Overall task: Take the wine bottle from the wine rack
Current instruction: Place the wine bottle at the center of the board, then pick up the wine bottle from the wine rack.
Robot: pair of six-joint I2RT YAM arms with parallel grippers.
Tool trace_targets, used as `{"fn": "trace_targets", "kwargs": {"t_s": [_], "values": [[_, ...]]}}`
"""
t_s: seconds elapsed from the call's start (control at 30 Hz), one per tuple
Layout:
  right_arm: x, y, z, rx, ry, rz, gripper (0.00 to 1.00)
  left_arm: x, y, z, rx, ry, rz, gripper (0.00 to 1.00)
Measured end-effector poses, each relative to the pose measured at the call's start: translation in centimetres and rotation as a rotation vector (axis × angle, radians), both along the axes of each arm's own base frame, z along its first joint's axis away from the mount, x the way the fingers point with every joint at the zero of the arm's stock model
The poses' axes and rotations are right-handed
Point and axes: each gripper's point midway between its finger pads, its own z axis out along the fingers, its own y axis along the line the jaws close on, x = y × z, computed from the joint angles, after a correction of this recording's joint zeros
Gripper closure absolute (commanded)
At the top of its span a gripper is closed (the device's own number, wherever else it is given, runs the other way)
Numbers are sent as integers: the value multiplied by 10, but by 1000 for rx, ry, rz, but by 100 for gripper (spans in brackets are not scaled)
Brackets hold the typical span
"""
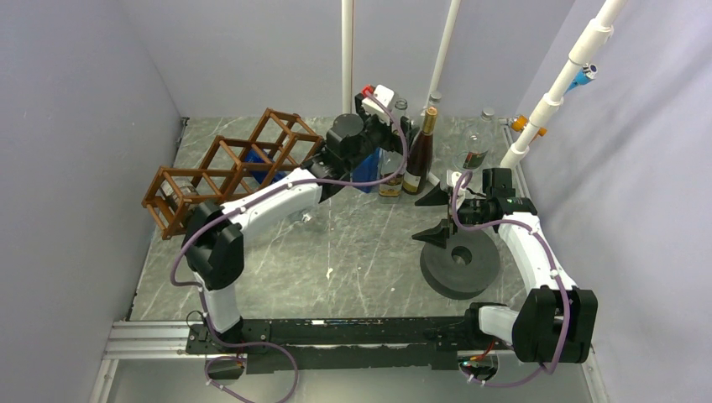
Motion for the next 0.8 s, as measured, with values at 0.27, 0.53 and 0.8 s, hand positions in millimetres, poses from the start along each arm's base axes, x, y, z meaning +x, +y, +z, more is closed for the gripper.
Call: {"fn": "trace_targets", "kwargs": {"t_s": [0.27,0.53,0.8], "values": [[0,0,0,0,-3,1,0,-17,8,31,-62,13,-31,1],[0,0,0,-1,-3,-1,0,-39,9,47,-104,44,-105,0],[1,-1,0,-1,-2,-3,0,-56,14,42,-93,92,-153,1]]}}
